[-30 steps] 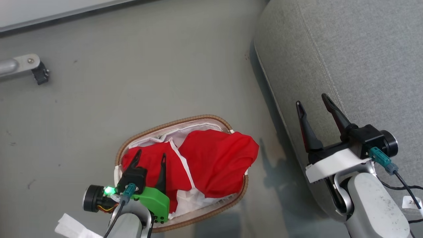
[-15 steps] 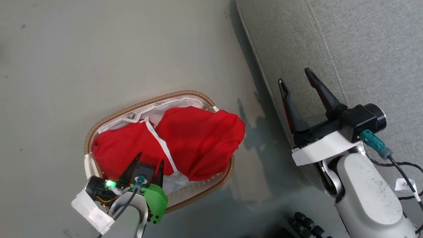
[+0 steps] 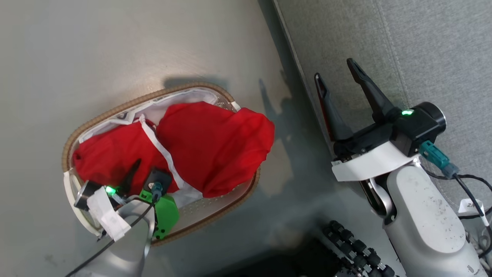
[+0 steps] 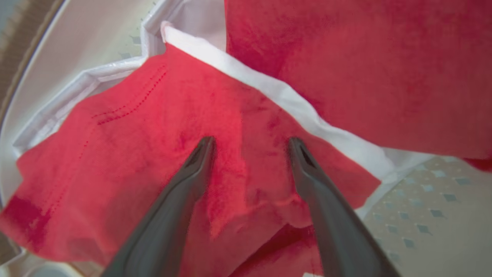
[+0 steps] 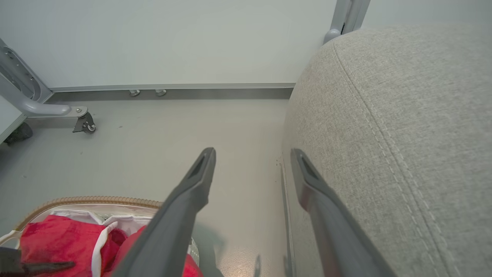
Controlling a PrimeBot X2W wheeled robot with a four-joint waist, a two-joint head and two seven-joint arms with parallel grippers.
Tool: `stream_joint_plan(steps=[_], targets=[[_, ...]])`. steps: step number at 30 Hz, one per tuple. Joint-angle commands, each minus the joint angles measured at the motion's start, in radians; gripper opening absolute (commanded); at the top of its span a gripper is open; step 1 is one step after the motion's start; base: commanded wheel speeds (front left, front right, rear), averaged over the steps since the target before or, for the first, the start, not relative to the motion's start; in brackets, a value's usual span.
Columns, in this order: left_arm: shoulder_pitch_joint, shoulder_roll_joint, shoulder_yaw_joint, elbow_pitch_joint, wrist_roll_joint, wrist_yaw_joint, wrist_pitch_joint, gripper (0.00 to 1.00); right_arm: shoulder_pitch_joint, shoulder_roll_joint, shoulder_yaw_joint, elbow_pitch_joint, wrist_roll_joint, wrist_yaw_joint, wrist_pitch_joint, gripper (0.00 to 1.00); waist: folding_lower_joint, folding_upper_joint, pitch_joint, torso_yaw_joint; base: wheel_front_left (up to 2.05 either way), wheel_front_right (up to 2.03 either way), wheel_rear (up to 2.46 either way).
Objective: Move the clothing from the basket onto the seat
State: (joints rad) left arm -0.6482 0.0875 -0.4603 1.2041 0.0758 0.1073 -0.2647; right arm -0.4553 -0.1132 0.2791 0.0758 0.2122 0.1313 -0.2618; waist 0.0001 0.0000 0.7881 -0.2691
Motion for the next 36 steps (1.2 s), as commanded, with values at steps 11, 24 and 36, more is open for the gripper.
stream_joint_plan(steps=[11,24,36], targets=[[-0.146,0.021,-0.032,0.075,0.011,-0.005,0.106,1.0,-0.051,0.015,0.009,-0.03,0.01,-0.001,-0.004,1.0,-0.0001,0.0,0.115,-0.012,0.0,0.0,0.0],[-0.181,0.038,-0.088,0.088,0.03,-0.065,0.23,0.0,-0.063,0.014,0.025,-0.031,0.018,-0.001,-0.004,1.0,-0.0001,0.0,0.142,-0.012,0.0,0.0,0.0],[-0.106,0.008,-0.045,0.086,-0.06,-0.064,0.084,0.0,-0.035,0.01,0.032,0.009,0.018,-0.001,-0.004,1.0,-0.0001,0.0,0.01,0.0,0.0,0.0,0.0]])
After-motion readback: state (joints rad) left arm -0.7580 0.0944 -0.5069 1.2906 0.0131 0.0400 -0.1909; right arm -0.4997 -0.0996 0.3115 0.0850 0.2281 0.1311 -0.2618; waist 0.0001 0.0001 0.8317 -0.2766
